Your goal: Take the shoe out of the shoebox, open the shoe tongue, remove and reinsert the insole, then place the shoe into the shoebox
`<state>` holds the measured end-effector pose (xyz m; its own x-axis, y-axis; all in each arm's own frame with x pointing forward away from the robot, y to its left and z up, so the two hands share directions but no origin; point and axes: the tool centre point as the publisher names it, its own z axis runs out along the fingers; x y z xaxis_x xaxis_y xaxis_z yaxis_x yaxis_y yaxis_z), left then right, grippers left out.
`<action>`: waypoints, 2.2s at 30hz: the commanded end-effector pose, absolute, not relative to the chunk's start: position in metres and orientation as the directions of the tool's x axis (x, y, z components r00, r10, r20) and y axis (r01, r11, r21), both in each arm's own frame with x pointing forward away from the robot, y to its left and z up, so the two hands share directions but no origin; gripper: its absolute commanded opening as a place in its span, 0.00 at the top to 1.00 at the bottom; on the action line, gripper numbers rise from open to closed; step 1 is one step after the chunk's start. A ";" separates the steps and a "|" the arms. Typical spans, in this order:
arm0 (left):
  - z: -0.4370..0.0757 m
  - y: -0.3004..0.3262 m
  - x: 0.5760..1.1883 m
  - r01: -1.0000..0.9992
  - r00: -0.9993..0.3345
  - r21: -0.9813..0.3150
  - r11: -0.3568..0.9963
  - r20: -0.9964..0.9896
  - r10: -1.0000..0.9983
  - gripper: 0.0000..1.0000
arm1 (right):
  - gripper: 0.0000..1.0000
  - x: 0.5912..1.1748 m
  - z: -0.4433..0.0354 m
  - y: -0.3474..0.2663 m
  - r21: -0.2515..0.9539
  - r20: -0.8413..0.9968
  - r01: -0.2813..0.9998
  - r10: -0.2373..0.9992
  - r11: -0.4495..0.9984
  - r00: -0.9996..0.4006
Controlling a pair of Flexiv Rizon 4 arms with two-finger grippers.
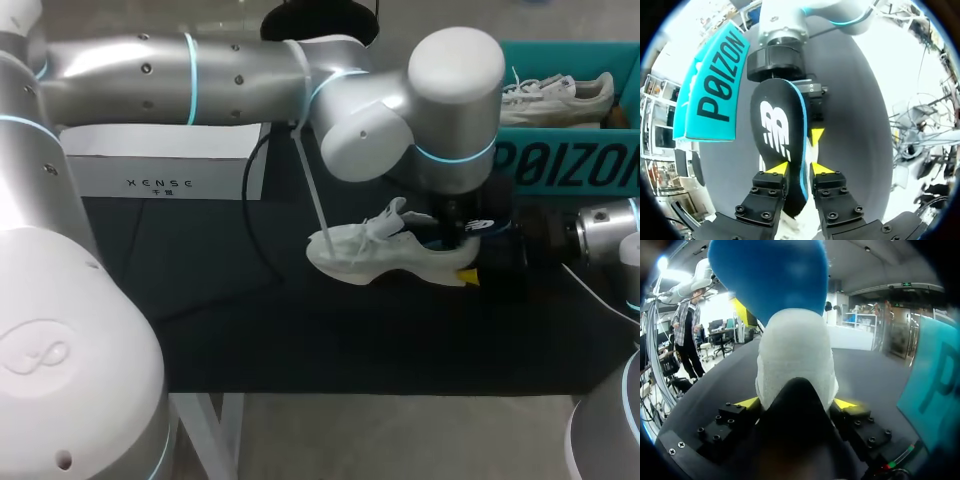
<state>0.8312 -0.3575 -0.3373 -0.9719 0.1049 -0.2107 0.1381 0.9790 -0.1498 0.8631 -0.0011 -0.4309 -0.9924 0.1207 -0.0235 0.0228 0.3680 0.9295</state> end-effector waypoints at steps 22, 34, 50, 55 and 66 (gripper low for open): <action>-0.343 -0.362 0.835 0.090 -0.944 -0.188 0.978 -0.328 0.023 0.43 | 1.00 0.864 -0.433 0.000 0.928 -0.024 0.023 0.122 0.372 -0.992; -0.342 -0.354 0.845 0.043 -0.939 -0.185 0.982 -0.342 -0.023 0.68 | 1.00 0.864 -0.433 0.000 0.928 -0.024 0.023 0.122 0.372 -0.992; -0.337 -0.359 0.850 0.027 -0.933 -0.194 0.981 -0.357 -0.045 1.00 | 1.00 0.864 -0.433 0.000 0.928 -0.024 0.023 0.122 0.372 -0.992; -0.324 -0.358 0.848 0.043 -0.927 -0.205 0.978 -0.373 -0.037 1.00 | 1.00 0.864 -0.433 0.000 0.928 -0.024 0.023 0.122 0.372 -0.992; -0.280 -0.399 0.811 0.206 -0.921 -0.271 0.940 -0.378 0.093 1.00 | 1.00 0.864 -0.433 0.000 0.928 -0.024 0.023 0.122 0.372 -0.992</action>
<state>0.8178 -0.3937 -0.2901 -0.9226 0.0792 -0.3775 0.1928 0.9423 -0.2735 0.8631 -0.0012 -0.4309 -0.9924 0.1208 -0.0235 0.0228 0.3682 0.9295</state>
